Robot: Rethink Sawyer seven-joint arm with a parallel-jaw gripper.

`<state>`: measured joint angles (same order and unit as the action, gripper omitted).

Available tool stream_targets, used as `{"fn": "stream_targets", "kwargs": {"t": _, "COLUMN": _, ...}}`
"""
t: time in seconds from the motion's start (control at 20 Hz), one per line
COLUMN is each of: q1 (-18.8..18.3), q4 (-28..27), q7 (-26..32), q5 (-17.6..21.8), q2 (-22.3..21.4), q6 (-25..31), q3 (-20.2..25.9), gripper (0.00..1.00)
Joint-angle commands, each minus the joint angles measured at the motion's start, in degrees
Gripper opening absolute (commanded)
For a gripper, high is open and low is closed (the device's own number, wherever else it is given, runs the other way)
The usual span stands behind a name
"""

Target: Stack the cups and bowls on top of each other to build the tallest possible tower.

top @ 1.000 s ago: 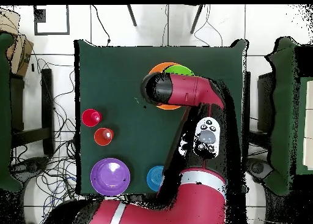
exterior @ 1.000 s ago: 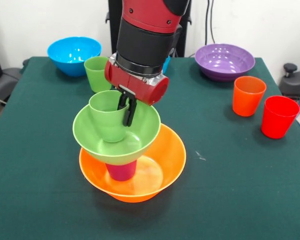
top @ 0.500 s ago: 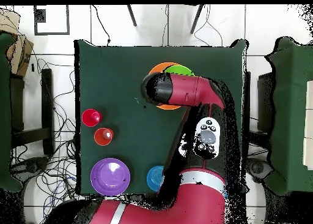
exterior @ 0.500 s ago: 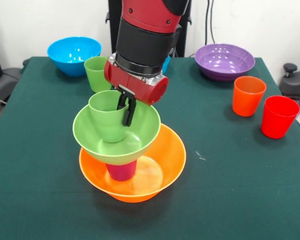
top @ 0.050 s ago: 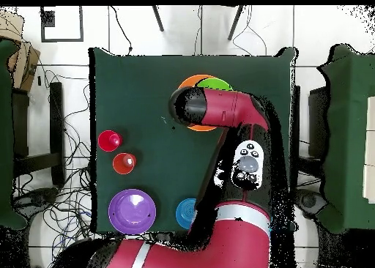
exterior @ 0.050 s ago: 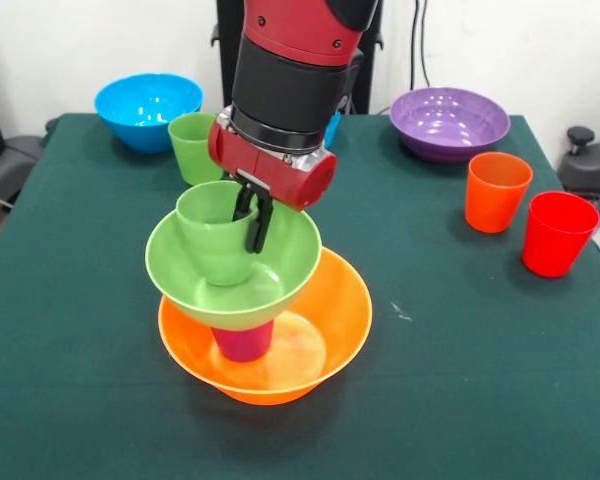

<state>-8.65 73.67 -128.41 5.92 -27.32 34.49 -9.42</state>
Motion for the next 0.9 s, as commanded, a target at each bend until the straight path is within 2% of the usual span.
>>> {"fn": "stream_targets", "kwargs": {"t": 0.05, "q1": 0.5, "q4": -1.9, "q7": -2.8, "q5": 0.1, "q2": -0.4, "q6": -4.4, "q3": 4.9, "gripper": 1.0}}
{"fn": "stream_targets", "kwargs": {"t": 0.3, "q1": 1.6, "q4": -3.4, "q7": -2.7, "q5": 1.2, "q2": -0.6, "q6": -3.8, "q3": 2.9, "gripper": 1.0}}
{"fn": "stream_targets", "kwargs": {"t": 0.5, "q1": 1.4, "q4": -2.5, "q7": -2.5, "q5": 0.5, "q2": -0.8, "q6": -4.0, "q3": 3.4, "gripper": 1.0}}
{"fn": "stream_targets", "kwargs": {"t": 0.9, "q1": 0.8, "q4": 0.9, "q7": -2.6, "q5": -1.1, "q2": -4.0, "q6": -3.0, "q3": 4.5, "gripper": 1.0}}
